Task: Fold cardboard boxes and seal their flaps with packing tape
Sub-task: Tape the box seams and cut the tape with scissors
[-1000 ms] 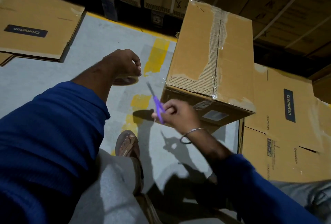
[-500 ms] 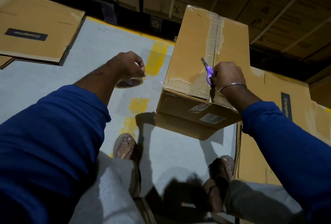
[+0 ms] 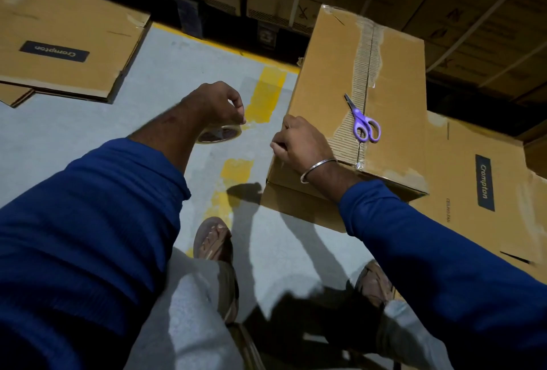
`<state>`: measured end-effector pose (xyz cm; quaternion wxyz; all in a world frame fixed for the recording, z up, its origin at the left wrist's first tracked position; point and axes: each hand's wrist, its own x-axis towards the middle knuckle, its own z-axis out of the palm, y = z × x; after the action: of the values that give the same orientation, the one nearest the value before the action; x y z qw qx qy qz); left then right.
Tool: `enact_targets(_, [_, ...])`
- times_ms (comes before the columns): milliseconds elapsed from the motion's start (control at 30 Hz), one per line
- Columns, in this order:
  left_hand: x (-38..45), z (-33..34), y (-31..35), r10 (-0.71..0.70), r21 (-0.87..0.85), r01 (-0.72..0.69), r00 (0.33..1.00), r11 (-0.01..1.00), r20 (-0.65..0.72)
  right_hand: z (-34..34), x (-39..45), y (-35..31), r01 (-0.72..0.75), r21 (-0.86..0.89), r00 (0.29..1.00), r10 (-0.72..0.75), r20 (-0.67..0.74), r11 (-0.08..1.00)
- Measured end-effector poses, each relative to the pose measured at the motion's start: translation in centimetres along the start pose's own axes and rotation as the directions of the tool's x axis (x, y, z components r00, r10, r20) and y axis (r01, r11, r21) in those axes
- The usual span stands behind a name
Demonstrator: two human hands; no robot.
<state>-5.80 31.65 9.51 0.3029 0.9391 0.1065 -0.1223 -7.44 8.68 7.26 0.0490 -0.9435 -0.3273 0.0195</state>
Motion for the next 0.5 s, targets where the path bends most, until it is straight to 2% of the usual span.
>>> enact_targets(67, [0.0, 0.1, -0.1, -0.002, 0.006, 0.002, 1.000, 1.000, 0.006, 0.5, 0.2, -0.2, 0.015, -0.105, 1.000, -0.015, 0.005, 0.994])
enact_targets(167, [0.0, 0.1, 0.0, -0.002, 0.009, 0.002, 1.000, 1.000, 0.009, 1.4, -0.1, -1.1, -0.030, -0.232, 0.998, 0.042, 0.049, 0.972])
enact_targets(267, [0.0, 0.0, 0.1, 0.013, -0.004, -0.013, 1.000, 1.000, 0.008, 1.9, -0.3, -1.6, -0.002, -0.254, 0.999, 0.012, 0.041, 0.967])
enact_targets(300, [-0.1, 0.0, 0.1, 0.019, -0.004, -0.019, 1.000, 1.000, 0.007, 1.8, -0.5, -1.4, 0.011, -0.222, 1.000, -0.004, 0.031, 0.975])
enact_targets(367, [-0.1, 0.0, 0.3, 0.024, 0.013, -0.024, 1.000, 1.000, 0.011, 0.8, -1.1, -0.4, 0.001, -0.036, 0.999, -0.002, -0.041, 0.999])
enact_targets(433, [-0.1, 0.1, 0.4, 0.020, 0.028, -0.021, 0.999, 0.999, 0.035, -0.4, -2.0, 0.9, -0.043, 0.124, 0.977, 0.068, -0.204, 0.991])
enact_targets(500, [-0.1, 0.2, 0.6, 0.021, 0.041, -0.024, 0.998, 0.999, 0.056, -1.3, -2.6, 2.0, -0.092, 0.150, 0.943, 0.134, -0.304, 0.984])
